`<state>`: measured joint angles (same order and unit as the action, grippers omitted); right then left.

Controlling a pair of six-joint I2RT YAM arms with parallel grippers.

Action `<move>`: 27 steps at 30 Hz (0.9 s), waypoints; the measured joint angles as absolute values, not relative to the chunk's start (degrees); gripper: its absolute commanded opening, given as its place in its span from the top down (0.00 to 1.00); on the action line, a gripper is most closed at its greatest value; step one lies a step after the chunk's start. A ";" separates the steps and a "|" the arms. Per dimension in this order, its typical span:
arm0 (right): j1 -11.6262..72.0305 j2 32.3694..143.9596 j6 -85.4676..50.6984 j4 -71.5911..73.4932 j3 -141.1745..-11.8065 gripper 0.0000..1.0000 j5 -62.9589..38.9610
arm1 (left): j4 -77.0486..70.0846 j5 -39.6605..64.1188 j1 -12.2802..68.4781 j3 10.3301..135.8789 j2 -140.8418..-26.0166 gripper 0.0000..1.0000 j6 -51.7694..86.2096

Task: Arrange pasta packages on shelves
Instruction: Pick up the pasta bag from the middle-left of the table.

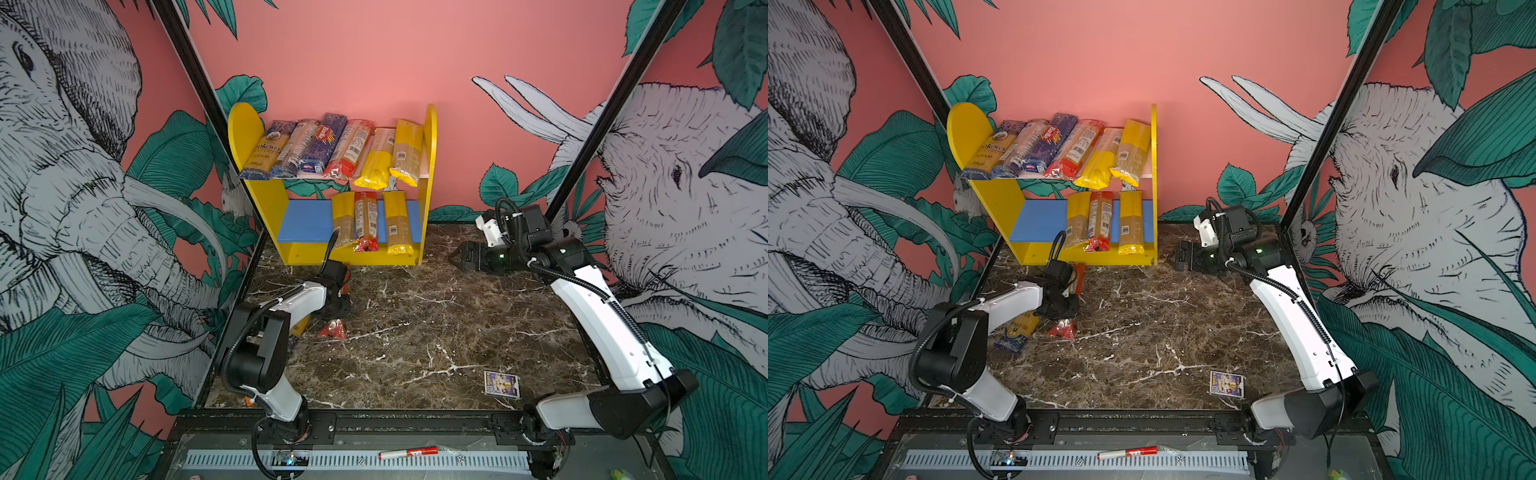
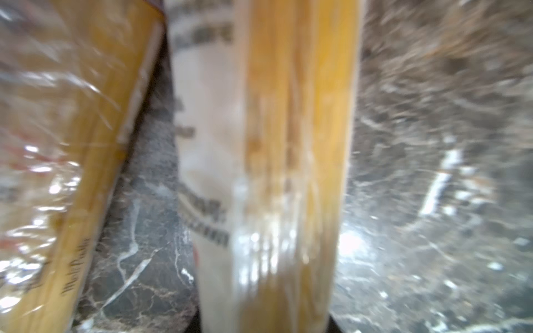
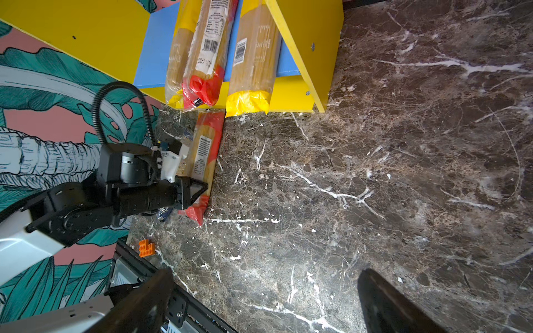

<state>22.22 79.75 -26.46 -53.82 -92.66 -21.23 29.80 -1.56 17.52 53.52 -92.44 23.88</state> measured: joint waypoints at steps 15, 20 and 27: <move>22.15 78.50 -24.84 -54.70 -90.74 0.01 -23.83 | 39.35 0.86 17.85 43.66 -74.08 1.00 29.93; 22.11 75.50 -25.52 -53.15 -86.35 0.01 -25.23 | 47.11 -1.85 17.85 44.86 -64.71 1.00 30.83; 22.11 73.43 -27.03 -50.33 -83.83 0.01 -26.70 | 55.16 -6.90 17.85 53.67 -58.26 1.00 29.67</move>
